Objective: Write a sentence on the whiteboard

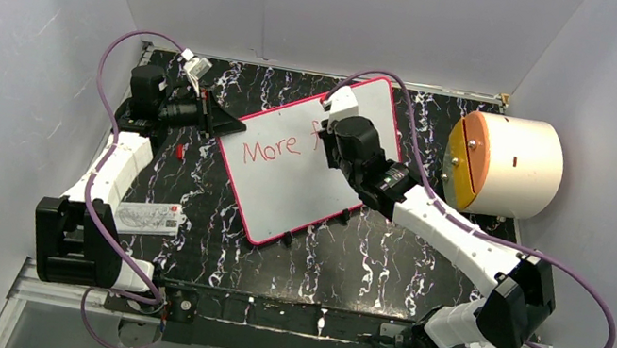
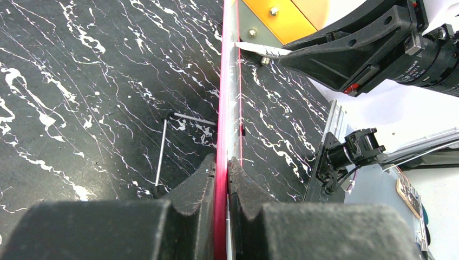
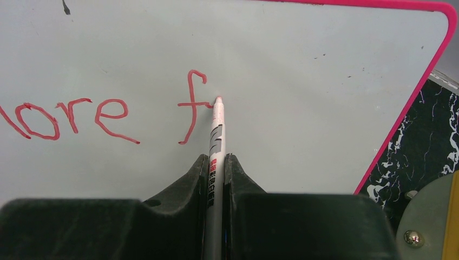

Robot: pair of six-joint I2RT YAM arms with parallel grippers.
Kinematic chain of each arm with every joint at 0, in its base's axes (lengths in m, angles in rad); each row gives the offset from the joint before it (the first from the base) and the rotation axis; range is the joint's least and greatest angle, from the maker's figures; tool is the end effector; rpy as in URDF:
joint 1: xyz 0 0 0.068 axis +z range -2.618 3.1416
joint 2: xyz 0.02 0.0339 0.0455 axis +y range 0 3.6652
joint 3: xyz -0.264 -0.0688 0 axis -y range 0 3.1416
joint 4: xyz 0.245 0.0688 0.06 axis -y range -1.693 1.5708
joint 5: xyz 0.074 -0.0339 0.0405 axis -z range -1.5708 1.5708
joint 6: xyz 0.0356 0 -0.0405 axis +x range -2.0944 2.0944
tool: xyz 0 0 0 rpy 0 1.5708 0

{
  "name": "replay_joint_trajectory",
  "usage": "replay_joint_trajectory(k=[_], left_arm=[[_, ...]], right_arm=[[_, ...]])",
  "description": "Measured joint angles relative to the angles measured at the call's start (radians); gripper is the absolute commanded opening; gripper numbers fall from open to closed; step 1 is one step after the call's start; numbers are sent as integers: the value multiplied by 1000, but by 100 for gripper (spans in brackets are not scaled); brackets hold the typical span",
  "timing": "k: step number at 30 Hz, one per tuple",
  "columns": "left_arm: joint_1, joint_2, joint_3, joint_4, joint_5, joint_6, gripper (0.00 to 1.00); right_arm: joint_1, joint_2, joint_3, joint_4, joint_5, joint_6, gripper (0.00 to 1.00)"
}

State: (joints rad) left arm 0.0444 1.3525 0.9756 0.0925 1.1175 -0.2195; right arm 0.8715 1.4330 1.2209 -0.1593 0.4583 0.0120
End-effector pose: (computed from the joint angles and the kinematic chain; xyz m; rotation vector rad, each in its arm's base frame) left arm 0.2998 -0.0187 0.3117 0.5537 1.7511 -1.1448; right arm 0.2274 0.2459 0.3436 -0.5111 1.8354 0.1532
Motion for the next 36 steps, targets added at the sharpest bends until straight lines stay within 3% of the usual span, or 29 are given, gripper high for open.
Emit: replay_joint_trajectory(k=[22, 36], left_arm=[[0, 0, 0, 0, 0, 0, 0], [0, 1, 0, 0, 1, 0, 0]], right_arm=[[-6, -13, -8, -53, -64, 11, 0], [-6, -18, -26, -76, 6, 12, 0]])
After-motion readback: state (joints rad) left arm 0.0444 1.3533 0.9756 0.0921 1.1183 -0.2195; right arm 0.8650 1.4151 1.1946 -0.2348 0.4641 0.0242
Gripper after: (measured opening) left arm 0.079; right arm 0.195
